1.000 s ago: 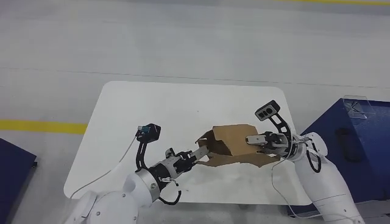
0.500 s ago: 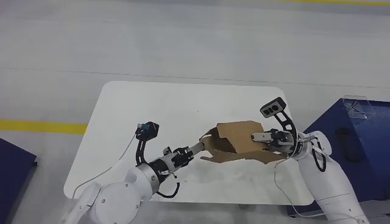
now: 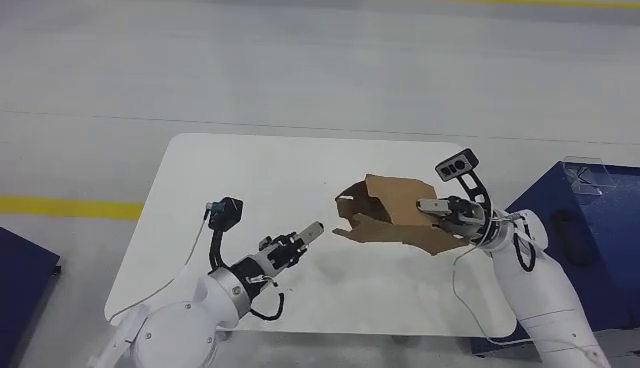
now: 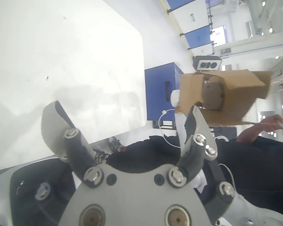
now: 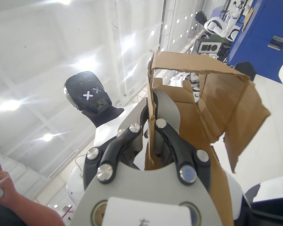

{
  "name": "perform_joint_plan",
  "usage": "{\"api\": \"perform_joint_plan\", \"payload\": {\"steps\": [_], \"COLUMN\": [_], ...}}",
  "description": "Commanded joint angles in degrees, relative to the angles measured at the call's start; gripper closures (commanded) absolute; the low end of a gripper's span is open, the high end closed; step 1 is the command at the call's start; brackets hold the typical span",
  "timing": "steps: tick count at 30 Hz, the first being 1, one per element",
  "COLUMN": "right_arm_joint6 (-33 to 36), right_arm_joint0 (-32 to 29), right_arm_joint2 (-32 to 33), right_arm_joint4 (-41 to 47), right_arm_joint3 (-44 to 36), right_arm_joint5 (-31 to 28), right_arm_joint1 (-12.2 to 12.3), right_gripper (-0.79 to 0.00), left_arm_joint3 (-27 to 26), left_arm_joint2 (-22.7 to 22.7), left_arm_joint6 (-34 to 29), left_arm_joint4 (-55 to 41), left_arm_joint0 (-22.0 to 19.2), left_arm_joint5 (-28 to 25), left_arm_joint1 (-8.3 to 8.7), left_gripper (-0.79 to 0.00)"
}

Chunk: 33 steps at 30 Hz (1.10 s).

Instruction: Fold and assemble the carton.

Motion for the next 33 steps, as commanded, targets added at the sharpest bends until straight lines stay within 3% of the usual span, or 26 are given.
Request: {"api": "perform_joint_plan", "payload": {"steps": [1,6,13,24,33], "right_arm_joint6": [-0.95,-0.72,3.35,3.62,3.62], "right_arm_joint0": [0.6,1.07,0.57,-0.7,-0.35], "right_arm_joint2": [0.03,-0.17,-1.08,-1.59,-2.75], "right_arm_joint4": [-0.29,-0.62,-2.11,-3.42,-5.2], "right_arm_joint3": [0.61,1.09,0.28,-0.9,-0.78], "right_arm_joint5": [-0.14,0.27,0.83,0.93,1.08], "right_arm_joint1": [-0.12,-0.36,-0.54,-0.59,-0.59], "right_gripper": [0.0,0.0,0.0,0.0,0.0], "left_arm_joint3": [-1.63,-2.8,-1.0,4.22,6.45], "left_arm_joint2": [-0.68,3.14,7.76,13.23,15.1], "left_arm_joint6": [1.32,1.77,1.36,-1.71,-2.61], "left_arm_joint4": [-0.62,5.95,8.43,8.58,8.68], "left_arm_joint0": [1.9,3.21,-0.93,-8.31,-11.13], "left_arm_joint5": [-2.13,-6.08,-2.22,2.84,4.84], "left_arm_joint1": [0.05,0.29,-0.5,-1.94,-2.73], "left_gripper": [-0.785,-0.785,-0.785,-0.785,-0.785]}}
